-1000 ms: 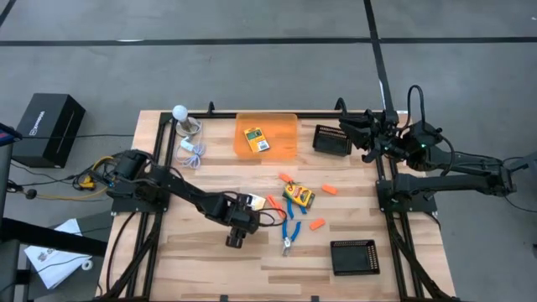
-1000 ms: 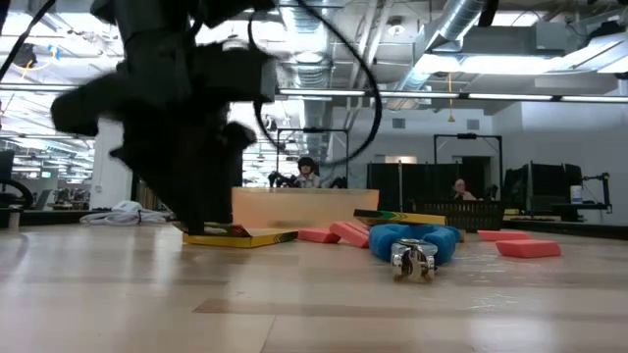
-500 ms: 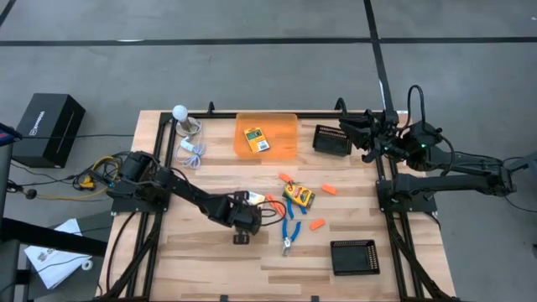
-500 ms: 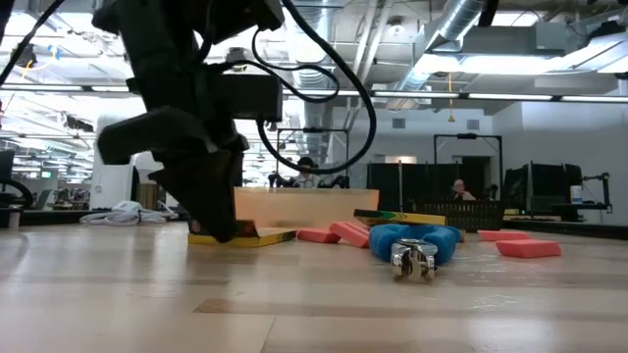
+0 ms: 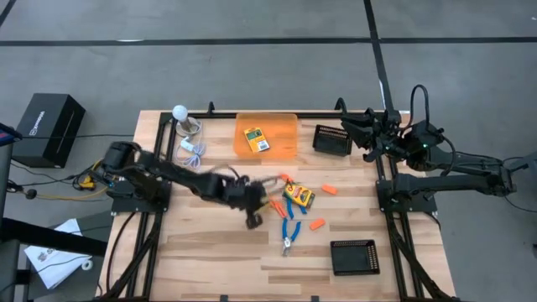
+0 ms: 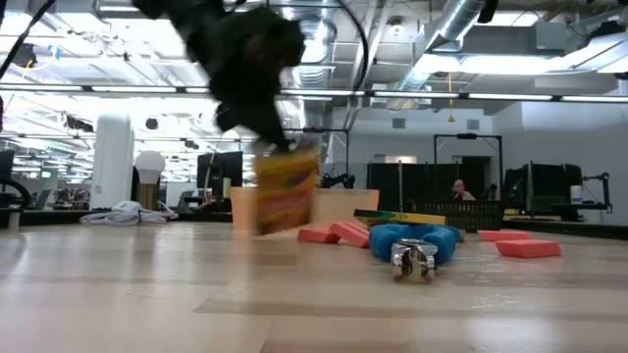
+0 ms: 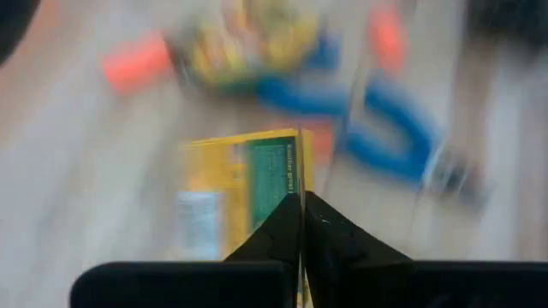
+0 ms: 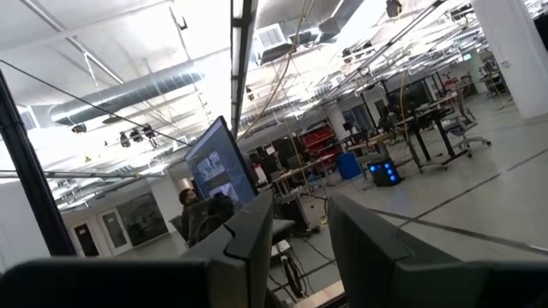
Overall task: Pick & Place School Supplies
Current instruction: Put the yellow crayon box into the orange bin
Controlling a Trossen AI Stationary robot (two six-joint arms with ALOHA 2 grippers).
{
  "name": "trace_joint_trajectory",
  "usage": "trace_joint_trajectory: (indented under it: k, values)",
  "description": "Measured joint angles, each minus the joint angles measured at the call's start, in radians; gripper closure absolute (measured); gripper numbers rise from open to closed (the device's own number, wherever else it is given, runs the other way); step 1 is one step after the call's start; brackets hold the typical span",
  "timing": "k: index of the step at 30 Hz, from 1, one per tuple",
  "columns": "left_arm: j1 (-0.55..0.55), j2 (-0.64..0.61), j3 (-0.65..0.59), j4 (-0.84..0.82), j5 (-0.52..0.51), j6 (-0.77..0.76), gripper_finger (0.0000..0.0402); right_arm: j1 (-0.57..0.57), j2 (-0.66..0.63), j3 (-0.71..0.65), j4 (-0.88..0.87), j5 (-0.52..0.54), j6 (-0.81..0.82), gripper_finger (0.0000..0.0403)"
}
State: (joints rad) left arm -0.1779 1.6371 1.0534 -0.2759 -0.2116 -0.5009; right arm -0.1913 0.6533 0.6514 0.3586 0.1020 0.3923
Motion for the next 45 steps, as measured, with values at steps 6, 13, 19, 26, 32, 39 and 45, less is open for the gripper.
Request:
trace_joint_trajectory:
  k: [6,13,19,26,32,39,45]
  values:
    - [0.122,-0.157,0.002,0.178,0.001,-0.021,0.0401,-0.002,0.000,0.000,0.019,0.000,-0.009,0.0296]
    - [0.318,-0.247,0.003,0.199,0.010,0.051,0.0401,-0.014,0.000,0.000,0.037,0.003,-0.034,0.0296]
    - [0.494,-0.227,0.003,0.221,0.092,0.123,0.0401,-0.049,0.000,0.000,0.042,0.003,-0.036,0.0296]
    - [0.643,-0.160,0.003,0.235,0.205,0.182,0.0401,-0.076,0.000,0.000,0.042,0.003,-0.036,0.0296]
    - [0.705,-0.038,0.003,0.256,0.297,0.204,0.0401,-0.105,0.000,0.000,0.042,0.003,-0.036,0.0296]
    - [0.702,0.083,0.003,0.306,0.383,0.238,0.0391,-0.119,0.000,0.000,0.043,0.002,-0.034,0.0296]
    - [0.696,0.073,0.003,0.337,0.380,0.265,0.0341,-0.119,0.000,0.000,0.042,0.003,-0.034,0.0296]
